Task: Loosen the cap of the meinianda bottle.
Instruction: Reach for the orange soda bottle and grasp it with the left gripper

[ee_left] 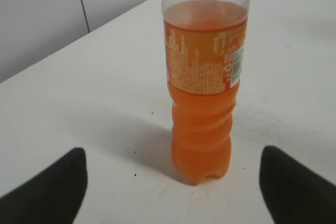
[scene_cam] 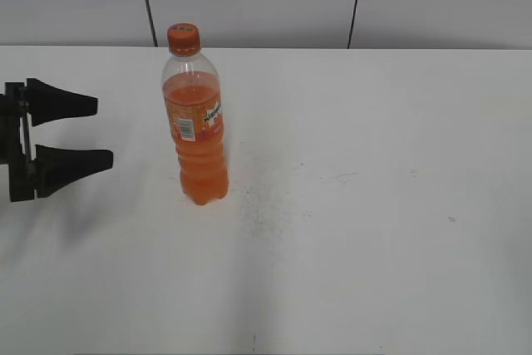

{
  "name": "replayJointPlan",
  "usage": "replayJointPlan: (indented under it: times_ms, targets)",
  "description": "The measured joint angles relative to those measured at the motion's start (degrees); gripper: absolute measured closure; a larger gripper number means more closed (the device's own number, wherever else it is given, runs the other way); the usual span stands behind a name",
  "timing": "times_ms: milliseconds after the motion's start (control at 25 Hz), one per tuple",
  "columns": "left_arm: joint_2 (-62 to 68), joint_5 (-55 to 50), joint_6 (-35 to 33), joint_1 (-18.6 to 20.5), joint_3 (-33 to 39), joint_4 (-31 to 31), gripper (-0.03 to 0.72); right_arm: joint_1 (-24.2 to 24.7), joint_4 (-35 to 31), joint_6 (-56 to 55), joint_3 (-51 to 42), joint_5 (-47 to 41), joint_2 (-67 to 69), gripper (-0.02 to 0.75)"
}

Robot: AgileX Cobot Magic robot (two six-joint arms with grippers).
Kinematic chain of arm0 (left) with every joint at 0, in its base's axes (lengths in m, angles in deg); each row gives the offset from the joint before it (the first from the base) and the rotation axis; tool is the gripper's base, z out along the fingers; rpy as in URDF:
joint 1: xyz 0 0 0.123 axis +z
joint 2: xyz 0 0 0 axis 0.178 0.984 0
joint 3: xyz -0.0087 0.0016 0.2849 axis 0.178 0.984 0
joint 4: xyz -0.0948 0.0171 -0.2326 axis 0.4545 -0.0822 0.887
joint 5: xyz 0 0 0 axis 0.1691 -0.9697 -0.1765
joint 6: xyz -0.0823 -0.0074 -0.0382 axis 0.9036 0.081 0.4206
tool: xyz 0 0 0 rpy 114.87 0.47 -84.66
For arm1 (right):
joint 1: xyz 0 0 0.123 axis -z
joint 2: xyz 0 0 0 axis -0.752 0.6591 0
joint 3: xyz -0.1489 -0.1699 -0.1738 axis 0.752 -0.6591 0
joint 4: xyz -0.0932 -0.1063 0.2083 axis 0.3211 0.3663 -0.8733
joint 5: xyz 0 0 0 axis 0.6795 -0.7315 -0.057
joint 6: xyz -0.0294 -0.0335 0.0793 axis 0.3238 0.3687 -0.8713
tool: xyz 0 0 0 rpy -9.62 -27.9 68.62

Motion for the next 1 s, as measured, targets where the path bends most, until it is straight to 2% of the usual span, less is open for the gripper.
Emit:
replayJointPlan:
  times_ms: [160, 520, 760, 1000]
  targets:
    - [5.6, 0.0, 3.4, -3.4, -6.7, -3.8, 0.029, 0.0, 0.0, 0.0, 0.0, 0.0, 0.0, 0.166]
    - [15.6, 0.1, 7.0, -13.5, -19.5, -4.5, 0.036, 0.0, 0.0, 0.0, 0.0, 0.0, 0.0, 0.166]
    - [20.2, 0.2, 7.4, -17.5, -22.9, -4.3, 0.063, 0.0, 0.0, 0.0, 0.0, 0.0, 0.0, 0.166]
    - [23.8, 0.2, 7.5, -19.2, -24.6, -3.7, 0.096, 0.0, 0.0, 0.0, 0.0, 0.0, 0.0, 0.166]
